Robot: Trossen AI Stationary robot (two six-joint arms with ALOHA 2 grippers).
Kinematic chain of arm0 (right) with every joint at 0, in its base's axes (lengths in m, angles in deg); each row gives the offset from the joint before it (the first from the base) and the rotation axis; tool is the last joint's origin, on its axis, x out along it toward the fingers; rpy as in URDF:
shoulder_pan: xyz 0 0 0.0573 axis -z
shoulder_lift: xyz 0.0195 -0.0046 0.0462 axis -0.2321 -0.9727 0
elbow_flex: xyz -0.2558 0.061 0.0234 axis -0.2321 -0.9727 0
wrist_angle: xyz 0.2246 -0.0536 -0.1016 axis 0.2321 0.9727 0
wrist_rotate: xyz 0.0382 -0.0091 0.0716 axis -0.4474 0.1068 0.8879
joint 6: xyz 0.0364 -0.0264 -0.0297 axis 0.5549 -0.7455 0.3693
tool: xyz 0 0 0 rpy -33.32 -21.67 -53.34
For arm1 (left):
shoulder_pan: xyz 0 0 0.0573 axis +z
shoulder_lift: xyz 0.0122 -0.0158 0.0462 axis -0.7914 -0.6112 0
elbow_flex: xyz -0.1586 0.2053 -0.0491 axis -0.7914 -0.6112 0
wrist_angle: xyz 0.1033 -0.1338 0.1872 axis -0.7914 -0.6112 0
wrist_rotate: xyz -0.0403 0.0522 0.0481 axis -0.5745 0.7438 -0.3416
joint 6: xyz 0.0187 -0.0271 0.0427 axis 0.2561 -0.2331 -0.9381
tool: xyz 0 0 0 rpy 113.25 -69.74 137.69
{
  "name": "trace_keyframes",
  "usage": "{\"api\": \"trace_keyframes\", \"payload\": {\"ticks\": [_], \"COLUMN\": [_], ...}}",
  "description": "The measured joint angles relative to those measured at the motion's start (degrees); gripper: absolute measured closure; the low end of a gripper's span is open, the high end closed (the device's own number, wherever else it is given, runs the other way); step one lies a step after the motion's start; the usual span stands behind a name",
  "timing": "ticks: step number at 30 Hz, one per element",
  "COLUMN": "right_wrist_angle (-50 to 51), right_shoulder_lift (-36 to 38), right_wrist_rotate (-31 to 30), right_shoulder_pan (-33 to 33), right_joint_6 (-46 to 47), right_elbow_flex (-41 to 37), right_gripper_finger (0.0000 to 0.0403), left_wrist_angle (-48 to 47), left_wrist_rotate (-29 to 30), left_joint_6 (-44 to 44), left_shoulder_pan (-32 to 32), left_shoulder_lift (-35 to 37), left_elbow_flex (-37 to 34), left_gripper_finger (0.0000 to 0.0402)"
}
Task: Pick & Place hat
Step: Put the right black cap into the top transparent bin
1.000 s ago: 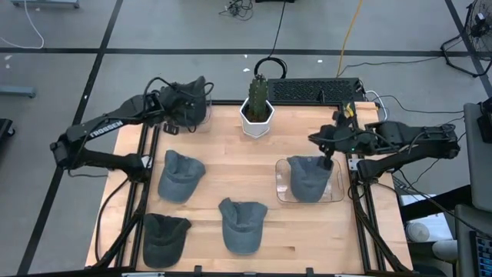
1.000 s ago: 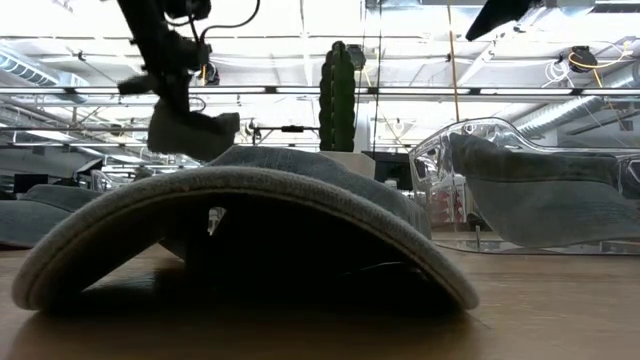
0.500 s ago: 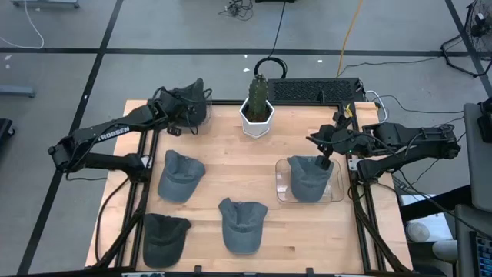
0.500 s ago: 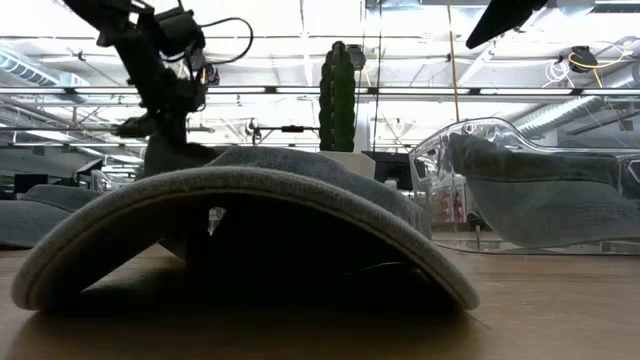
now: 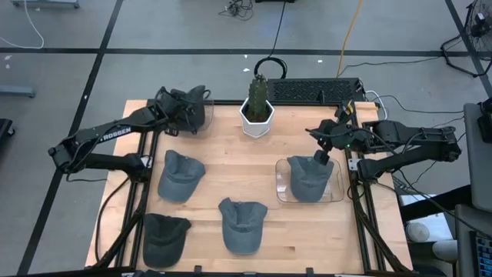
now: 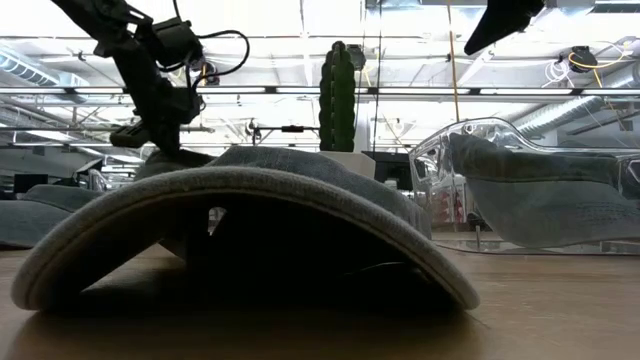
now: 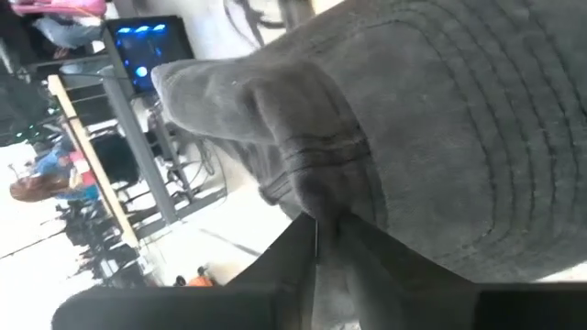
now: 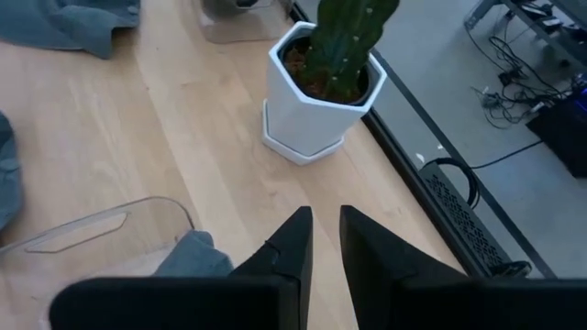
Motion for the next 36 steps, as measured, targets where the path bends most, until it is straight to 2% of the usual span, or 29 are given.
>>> {"api": "trace_keyframes", "payload": {"ticks": [4, 9, 12, 15, 17, 23, 26, 32, 36], "right_wrist_angle": [0.02, 0.02, 0.02, 0.02, 0.03, 0.07, 0.03, 0.06, 0.04], "right_shoulder_lift": [0.00, 0.00, 0.00, -0.02, -0.02, -0.02, -0.02, -0.04, -0.02], "right_wrist_rotate": [0.07, 0.15, 0.15, 0.13, 0.11, 0.02, 0.00, 0.23, 0.31], "right_shoulder_pan": [0.23, 0.23, 0.23, 0.30, 0.53, 0.87, 0.85, 0.85, 0.85], "right_joint_6": [0.43, 0.42, 0.43, 0.45, 1.32, 3.34, 3.29, 3.38, 3.40], "right_elbow_flex": [0.00, 0.00, 0.00, 0.00, 0.00, 0.00, -0.03, -1.81, -2.19], "right_gripper_finger": [0.0358, 0.0358, 0.0358, 0.0358, 0.0358, 0.0358, 0.0358, 0.0358, 0.0358], "left_wrist_angle": [-0.14, 1.41, 4.67, 6.94, 6.59, -3.25, -6.97, -7.44, -9.30], "left_wrist_rotate": [0.29, 2.35, 4.72, 4.88, 4.76, 1.55, 1.77, 11.96, 13.10], "left_joint_6": [-1.03, -2.03, -3.35, -5.43, -3.87, 3.81, 8.76, 16.34, 28.09], "left_shoulder_pan": [0.03, -0.45, -2.14, -4.25, -4.81, -5.80, -5.95, -6.06, -6.09], "left_shoulder_lift": [-0.02, -0.02, 0.52, 1.72, 2.29, 2.71, 2.69, 3.89, 5.45], "left_elbow_flex": [-0.01, -0.02, -0.02, 0.00, 0.00, 0.04, 0.04, 2.58, 10.19], "left_gripper_finger": [0.0336, 0.0392, 0.0391, 0.0394, 0.0397, 0.0360, 0.0340, 0.0308, 0.0291]}}
